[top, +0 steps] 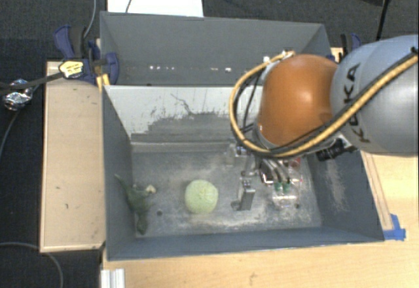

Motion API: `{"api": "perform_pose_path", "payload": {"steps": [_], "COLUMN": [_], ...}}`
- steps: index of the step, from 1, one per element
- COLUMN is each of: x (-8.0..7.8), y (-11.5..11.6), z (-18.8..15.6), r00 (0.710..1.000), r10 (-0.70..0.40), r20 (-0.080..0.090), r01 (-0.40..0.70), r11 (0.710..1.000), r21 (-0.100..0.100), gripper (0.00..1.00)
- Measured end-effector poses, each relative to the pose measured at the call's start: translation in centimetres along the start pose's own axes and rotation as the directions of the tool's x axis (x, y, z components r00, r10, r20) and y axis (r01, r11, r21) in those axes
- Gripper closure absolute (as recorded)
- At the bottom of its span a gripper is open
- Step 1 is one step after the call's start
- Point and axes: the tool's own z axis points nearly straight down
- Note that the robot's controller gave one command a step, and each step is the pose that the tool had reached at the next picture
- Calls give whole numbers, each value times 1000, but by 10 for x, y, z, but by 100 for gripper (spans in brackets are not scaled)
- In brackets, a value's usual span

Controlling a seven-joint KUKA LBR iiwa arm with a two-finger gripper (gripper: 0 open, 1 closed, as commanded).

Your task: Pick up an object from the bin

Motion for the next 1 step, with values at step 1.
{"api": "perform_pose_path", "payload": {"steps": [1], "x": [-2], "y": [-1], "z": [-4], "r00": [1000], "r10": [3], "r20": [8], "r01": [-3], "r11": [1000], "r21": [-1], "gripper": [0]}}
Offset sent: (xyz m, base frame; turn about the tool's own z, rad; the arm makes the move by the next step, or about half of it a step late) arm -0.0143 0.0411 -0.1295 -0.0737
